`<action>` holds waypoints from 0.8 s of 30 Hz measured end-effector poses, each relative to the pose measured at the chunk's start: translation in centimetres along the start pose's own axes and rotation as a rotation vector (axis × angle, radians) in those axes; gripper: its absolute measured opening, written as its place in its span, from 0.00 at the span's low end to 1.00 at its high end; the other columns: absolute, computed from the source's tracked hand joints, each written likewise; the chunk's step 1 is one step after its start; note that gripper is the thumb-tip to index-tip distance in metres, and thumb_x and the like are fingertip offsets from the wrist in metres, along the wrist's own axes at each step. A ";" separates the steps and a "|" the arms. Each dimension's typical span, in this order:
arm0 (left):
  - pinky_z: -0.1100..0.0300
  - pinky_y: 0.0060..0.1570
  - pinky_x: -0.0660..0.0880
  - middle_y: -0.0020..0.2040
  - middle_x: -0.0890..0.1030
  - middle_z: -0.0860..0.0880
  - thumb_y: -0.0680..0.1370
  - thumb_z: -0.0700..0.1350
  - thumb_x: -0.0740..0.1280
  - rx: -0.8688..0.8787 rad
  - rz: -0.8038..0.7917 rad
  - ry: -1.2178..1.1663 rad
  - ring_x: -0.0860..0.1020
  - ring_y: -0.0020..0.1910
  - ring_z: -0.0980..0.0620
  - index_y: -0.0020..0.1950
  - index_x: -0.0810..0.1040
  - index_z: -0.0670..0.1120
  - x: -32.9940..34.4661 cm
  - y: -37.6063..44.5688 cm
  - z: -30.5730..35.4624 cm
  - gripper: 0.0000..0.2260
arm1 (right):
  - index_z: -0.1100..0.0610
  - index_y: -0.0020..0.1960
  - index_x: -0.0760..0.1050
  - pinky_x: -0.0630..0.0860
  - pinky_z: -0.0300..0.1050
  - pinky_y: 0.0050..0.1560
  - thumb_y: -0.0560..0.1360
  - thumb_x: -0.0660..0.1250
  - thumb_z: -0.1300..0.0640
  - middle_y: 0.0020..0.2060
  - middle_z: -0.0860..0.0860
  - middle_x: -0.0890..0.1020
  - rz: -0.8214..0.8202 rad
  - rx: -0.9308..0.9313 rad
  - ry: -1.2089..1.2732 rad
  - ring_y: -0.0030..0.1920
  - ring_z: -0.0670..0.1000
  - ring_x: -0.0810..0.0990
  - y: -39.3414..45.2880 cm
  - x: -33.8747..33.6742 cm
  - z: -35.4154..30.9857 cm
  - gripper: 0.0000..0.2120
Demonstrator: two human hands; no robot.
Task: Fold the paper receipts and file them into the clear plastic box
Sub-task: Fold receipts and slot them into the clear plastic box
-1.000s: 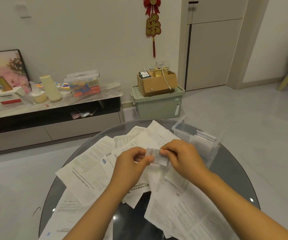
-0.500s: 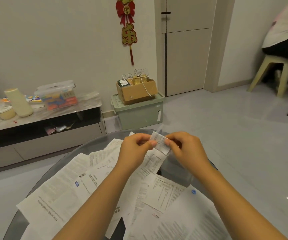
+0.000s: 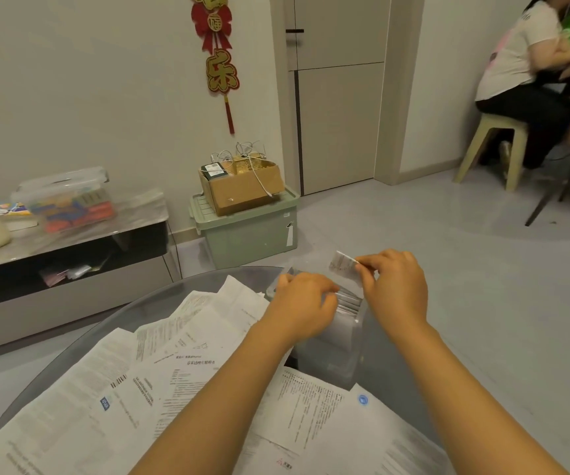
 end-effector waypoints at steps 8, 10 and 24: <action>0.49 0.60 0.64 0.65 0.73 0.49 0.71 0.52 0.45 0.070 -0.099 0.186 0.67 0.63 0.48 0.66 0.72 0.49 2.5 1.5 0.5 0.28 | 0.57 0.46 0.83 0.69 0.46 0.44 0.73 0.69 0.58 0.38 0.52 0.82 0.010 -0.056 0.019 0.45 0.53 0.73 0.0 0.3 -0.6 0.05; 0.50 0.60 0.64 0.65 0.72 0.48 0.71 0.52 0.44 0.065 -0.098 0.210 0.66 0.63 0.48 0.67 0.71 0.48 2.5 1.6 0.4 0.29 | 0.57 0.46 0.82 0.68 0.44 0.43 0.74 0.68 0.58 0.39 0.52 0.82 0.027 -0.068 0.023 0.43 0.50 0.71 0.0 0.2 -0.7 0.05; 0.54 0.55 0.71 0.67 0.69 0.51 0.71 0.51 0.48 0.041 0.070 0.005 0.70 0.61 0.50 0.68 0.68 0.45 1.8 0.9 0.3 0.27 | 0.48 0.51 0.82 0.63 0.44 0.53 0.77 0.62 0.51 0.51 0.49 0.72 -0.245 0.109 -0.383 0.56 0.53 0.66 0.1 2.5 0.5 0.11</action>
Point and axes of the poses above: each hand's wrist, its own y-axis towards the middle knuckle, its own x-axis out of the palm, z = x × y, the point moved 5 cm from there along y, towards the middle knuckle
